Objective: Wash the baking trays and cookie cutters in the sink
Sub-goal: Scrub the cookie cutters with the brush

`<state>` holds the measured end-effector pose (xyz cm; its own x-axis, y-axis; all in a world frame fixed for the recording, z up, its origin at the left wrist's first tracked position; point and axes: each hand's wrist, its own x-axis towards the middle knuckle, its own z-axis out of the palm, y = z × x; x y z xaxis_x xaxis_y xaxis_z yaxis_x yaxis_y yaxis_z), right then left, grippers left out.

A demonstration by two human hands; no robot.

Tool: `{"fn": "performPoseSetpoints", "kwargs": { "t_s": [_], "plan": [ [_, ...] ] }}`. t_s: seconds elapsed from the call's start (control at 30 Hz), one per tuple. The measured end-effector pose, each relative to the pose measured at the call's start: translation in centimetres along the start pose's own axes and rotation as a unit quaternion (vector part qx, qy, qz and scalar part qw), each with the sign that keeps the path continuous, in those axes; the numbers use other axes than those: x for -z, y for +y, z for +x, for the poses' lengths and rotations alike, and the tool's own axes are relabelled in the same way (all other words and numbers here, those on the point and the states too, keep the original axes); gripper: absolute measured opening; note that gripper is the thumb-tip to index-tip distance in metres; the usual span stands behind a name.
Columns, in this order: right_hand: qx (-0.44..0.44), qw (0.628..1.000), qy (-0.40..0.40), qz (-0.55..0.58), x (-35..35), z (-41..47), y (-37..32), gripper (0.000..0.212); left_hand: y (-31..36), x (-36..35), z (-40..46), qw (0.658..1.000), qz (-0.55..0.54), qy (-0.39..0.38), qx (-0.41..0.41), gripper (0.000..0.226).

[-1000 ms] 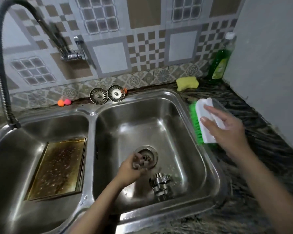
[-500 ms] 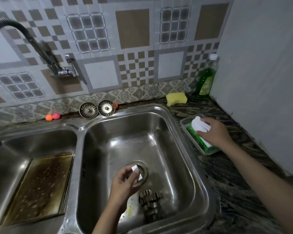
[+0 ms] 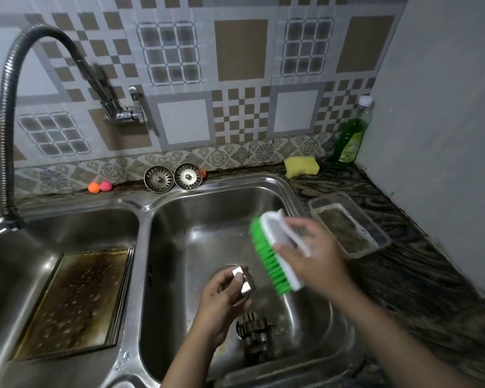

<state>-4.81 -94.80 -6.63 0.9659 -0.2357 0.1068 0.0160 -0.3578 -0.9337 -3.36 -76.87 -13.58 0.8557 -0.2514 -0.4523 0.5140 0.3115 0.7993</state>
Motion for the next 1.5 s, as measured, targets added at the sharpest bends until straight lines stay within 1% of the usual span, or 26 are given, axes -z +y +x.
{"fn": "performPoseSetpoints", "kwargs": {
  "t_s": [0.03, 0.07, 0.17, 0.27, 0.33, 0.37, 0.43, 0.47, 0.53, 0.57, 0.63, 0.7, 0.77, 0.83, 0.87, 0.93, 1.0, 1.07, 1.13, 1.23, 1.33, 1.4, 1.5],
  "plan": [
    [-0.004, 0.999, -0.024, 0.036, -2.1, -1.1, 0.3, 0.042, 0.1, -0.3, -0.1, 1.000, -0.022, -0.005, 0.001, 0.015],
    [-0.011, 0.998, -0.030, 0.058, -3.9, -1.7, 0.8, 0.041, 0.4, -0.4, -0.2, 0.999, -0.047, -0.009, 0.000, 0.017],
    [-0.032, 0.997, -0.026, 0.069, -6.8, -1.8, 2.8, 0.043, 0.8, 0.2, -0.6, 0.997, -0.081, -0.003, -0.001, 0.021],
    [-0.028, 0.999, -0.031, -0.006, -7.7, -0.7, 4.7, 0.045, 0.4, 1.6, -1.1, 0.996, -0.082, 0.012, 0.011, 0.020],
    [-0.035, 0.998, -0.015, -0.057, -7.8, 0.2, 5.5, 0.045, 0.3, 2.2, -1.2, 0.997, -0.079, 0.014, 0.013, 0.020],
    [-0.043, 0.997, 0.003, -0.059, -7.8, 0.5, 5.5, 0.044, 0.2, 2.4, -1.2, 0.997, -0.077, 0.017, 0.010, 0.020],
    [-0.052, 0.998, 0.039, -0.019, -8.1, 0.4, 4.9, 0.041, 0.5, 2.8, -1.1, 0.997, -0.075, 0.028, -0.002, 0.019],
    [-0.048, 0.998, 0.042, 0.018, -8.5, -0.1, 4.3, 0.039, 0.7, 2.9, -0.9, 0.997, -0.075, 0.031, -0.007, 0.018],
    [-0.039, 0.996, 0.006, 0.084, -9.6, -1.4, 3.8, 0.041, 0.9, 3.4, -0.6, 0.996, -0.082, 0.026, -0.006, 0.022],
    [-0.032, 0.995, -0.010, 0.093, -10.1, -2.1, 3.9, 0.044, 1.1, 3.5, -0.5, 0.996, -0.087, 0.019, -0.002, 0.025],
    [-0.022, 0.997, -0.022, 0.071, -10.5, -2.9, 4.6, 0.048, 0.9, 3.8, -0.2, 0.997, -0.079, 0.006, 0.012, 0.030],
    [-0.035, 0.998, -0.025, 0.047, -10.3, -2.5, 5.2, 0.047, 0.4, 4.0, -0.2, 0.997, -0.067, 0.005, 0.030, 0.033],
    [-0.028, 0.999, -0.035, -0.004, -9.8, -1.9, 5.1, 0.046, 0.0, 4.2, -0.2, 0.998, -0.057, 0.009, 0.036, 0.032],
    [-0.027, 0.998, -0.020, -0.056, -8.8, -0.9, 4.9, 0.048, 0.2, 4.4, -0.3, 0.999, -0.025, 0.002, 0.026, 0.028],
    [-0.036, 0.998, -0.001, -0.056, -8.1, -0.3, 4.8, 0.047, 0.5, 4.4, -0.5, 1.000, -0.002, -0.002, 0.014, 0.026],
    [-0.054, 0.998, 0.022, -0.019, -6.8, 0.7, 4.4, 0.042, 1.2, 4.6, -0.5, 0.998, 0.064, -0.012, -0.016, 0.031],
    [-0.069, 0.997, 0.005, 0.044, -6.4, 1.2, 3.6, 0.037, 1.6, 4.7, -0.2, 0.991, 0.123, -0.020, -0.045, 0.044],
    [-0.097, 0.988, -0.026, 0.117, -6.9, 0.8, 3.1, 0.034, 1.8, 4.9, 0.2, 0.988, 0.134, -0.031, -0.062, 0.059],
    [-0.144, 0.971, -0.029, 0.190, -7.6, -0.2, 3.1, 0.031, 1.9, 4.9, 0.3, 0.988, 0.129, -0.016, -0.078, 0.064],
    [-0.209, 0.938, -0.007, 0.278, -8.6, -1.9, 3.4, 0.029, 1.4, 4.7, 0.4, 0.993, 0.054, 0.034, -0.094, 0.048],
    [-0.229, 0.917, 0.033, 0.324, -10.0, -3.3, 3.7, 0.026, 0.6, 3.8, 0.1, 0.991, 0.018, 0.064, -0.113, 0.033],
    [-0.233, 0.909, 0.062, 0.340, -10.6, -3.7, 3.9, 0.029, 0.2, 3.3, -0.4, 0.990, 0.024, 0.064, -0.124, 0.025],
    [-0.236, 0.906, 0.079, 0.343, -10.8, -4.0, 4.2, 0.034, -0.3, 3.3, -0.8, 0.993, 0.029, 0.038, -0.108, 0.020]
  ]
}}
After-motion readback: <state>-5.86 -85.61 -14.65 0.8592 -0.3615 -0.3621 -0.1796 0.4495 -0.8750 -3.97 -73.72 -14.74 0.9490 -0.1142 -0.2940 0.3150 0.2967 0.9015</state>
